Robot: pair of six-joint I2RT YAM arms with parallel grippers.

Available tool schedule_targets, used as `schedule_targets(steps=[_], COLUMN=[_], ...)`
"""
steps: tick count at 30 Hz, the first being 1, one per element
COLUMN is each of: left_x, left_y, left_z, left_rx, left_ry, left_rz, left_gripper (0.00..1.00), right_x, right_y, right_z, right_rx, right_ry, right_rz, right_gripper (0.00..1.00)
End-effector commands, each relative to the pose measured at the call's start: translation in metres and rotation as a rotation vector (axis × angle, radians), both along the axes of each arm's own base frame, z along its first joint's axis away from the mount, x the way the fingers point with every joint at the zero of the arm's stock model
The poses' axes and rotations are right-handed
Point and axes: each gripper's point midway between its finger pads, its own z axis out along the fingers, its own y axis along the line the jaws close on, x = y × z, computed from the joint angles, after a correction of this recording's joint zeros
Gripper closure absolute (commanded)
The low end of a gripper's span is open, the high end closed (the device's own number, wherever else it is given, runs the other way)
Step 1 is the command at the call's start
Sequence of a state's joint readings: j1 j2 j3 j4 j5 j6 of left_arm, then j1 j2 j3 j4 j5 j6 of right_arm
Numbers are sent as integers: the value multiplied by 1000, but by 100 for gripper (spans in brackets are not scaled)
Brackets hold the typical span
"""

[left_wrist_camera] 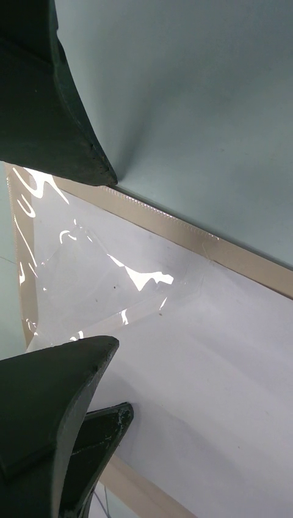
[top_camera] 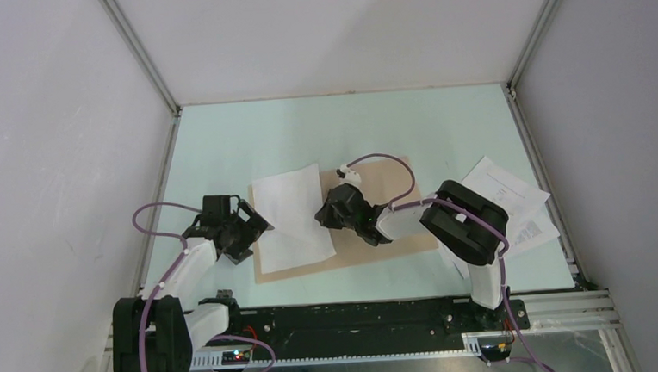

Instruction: Put the files into the folder

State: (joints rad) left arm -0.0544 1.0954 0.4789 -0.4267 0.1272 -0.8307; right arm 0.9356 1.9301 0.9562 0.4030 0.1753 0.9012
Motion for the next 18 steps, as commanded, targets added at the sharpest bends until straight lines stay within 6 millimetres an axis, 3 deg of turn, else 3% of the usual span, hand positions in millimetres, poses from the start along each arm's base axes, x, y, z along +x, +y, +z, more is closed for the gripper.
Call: schedule_targets(steps=[1,18], left_x=[-12,-12], left_y=[-2,-3], left_z=[-10,-9], left_rx=[-3,-6], left_ry=[60,54], left_rz=[-6,-6], left_gripper=[0,0], right_x=[3,-9], right_y=[14,14], right_z=[10,5], right_rx=[36,36], right_ry=[-26,-10], right_rz=[6,17], right_gripper=[100,100])
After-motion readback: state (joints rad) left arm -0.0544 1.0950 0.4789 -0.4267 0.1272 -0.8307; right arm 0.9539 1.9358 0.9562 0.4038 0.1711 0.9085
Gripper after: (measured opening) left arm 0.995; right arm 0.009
